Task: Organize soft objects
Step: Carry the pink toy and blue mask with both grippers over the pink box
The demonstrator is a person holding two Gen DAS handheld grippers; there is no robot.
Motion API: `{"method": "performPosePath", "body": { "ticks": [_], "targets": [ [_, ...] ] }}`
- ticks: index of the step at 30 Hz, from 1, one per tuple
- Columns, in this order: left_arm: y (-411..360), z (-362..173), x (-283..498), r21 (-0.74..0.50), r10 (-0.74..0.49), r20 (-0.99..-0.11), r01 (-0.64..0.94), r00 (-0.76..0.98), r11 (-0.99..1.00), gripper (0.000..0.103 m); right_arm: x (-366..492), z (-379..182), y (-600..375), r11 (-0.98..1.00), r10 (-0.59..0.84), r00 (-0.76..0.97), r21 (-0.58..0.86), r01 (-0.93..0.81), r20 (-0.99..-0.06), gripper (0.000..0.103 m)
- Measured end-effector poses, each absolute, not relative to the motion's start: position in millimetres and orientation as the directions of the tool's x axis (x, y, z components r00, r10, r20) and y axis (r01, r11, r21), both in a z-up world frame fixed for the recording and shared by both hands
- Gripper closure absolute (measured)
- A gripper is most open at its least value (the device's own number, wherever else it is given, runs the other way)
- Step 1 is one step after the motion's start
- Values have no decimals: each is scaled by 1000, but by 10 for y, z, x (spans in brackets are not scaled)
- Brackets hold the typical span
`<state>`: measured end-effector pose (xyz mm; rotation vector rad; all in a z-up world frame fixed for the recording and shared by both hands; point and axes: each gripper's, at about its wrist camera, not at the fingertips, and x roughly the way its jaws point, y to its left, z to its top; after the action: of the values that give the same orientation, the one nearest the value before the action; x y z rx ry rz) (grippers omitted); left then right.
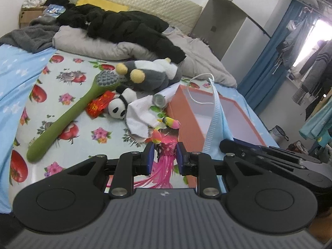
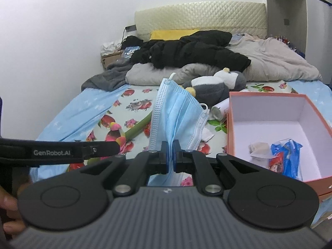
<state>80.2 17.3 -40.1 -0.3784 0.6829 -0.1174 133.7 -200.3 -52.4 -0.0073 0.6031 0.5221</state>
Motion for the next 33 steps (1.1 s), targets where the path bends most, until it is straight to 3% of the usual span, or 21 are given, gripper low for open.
{"method": "performPosePath", "body": {
  "ticks": [23, 33],
  "targets": [
    [-854, -264, 1206, -401, -439, -545, 238, 714, 885, 76, 1239, -285, -2911, 956, 290, 808, 116, -270, -512, 95],
    [-1200, -454, 1788, -367, -460, -589, 287, 664, 885, 76, 1584, -451, -3310, 979, 205, 832, 125, -163, -516, 95]
  ]
}}
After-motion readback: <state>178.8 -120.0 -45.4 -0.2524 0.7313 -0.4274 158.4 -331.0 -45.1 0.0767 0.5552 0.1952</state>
